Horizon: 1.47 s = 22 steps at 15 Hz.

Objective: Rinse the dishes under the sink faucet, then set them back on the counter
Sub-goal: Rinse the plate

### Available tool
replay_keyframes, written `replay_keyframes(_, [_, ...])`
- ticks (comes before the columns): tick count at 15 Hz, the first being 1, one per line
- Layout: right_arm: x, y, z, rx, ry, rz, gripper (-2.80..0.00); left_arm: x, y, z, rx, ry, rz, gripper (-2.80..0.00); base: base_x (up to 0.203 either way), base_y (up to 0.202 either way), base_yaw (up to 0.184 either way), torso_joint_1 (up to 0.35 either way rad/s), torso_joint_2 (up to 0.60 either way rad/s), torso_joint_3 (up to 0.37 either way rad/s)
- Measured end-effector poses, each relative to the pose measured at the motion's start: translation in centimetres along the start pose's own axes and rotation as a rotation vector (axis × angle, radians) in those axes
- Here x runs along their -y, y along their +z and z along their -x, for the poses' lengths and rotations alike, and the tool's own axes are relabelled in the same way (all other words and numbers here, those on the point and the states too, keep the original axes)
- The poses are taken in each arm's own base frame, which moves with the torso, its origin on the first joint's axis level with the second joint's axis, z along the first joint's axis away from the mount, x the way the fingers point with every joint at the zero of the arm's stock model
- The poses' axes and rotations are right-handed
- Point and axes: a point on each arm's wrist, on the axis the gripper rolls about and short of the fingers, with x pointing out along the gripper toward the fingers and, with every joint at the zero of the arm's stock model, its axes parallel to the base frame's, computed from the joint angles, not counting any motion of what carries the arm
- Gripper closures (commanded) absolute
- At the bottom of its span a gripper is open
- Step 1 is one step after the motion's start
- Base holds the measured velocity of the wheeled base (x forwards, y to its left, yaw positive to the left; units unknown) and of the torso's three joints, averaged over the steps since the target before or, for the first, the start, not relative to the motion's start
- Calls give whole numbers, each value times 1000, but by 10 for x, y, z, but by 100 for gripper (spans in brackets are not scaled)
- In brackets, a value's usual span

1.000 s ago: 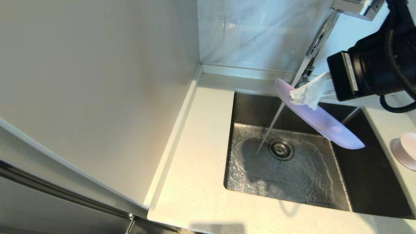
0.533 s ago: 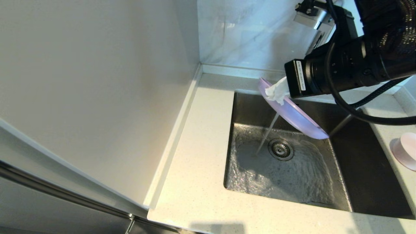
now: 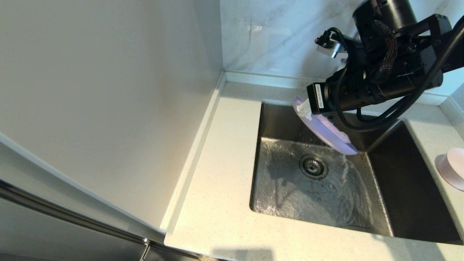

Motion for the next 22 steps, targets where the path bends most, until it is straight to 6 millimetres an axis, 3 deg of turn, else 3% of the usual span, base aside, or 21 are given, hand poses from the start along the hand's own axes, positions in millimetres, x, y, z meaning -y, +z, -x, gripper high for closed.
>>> replay_keyframes(4, [21,3,3,12,-54,-35,0,0,0,0,0,0,0,0,0,0,0,0,0,0])
replay_keyframes(11, [60,-8,41,15,-156,-50,0,0,0,0,0,-1,0,0,0,0,0,0,0,0])
replay_keyframes(17, [67,-32,83,11,-101,-68,0,0,0,0,0,0,0,0,0,0,0,0,0,0])
replay_keyframes(22, [67,-29,117,77,71,-241,0,0,0,0,0,0,0,0,0,0,0,0,0,0])
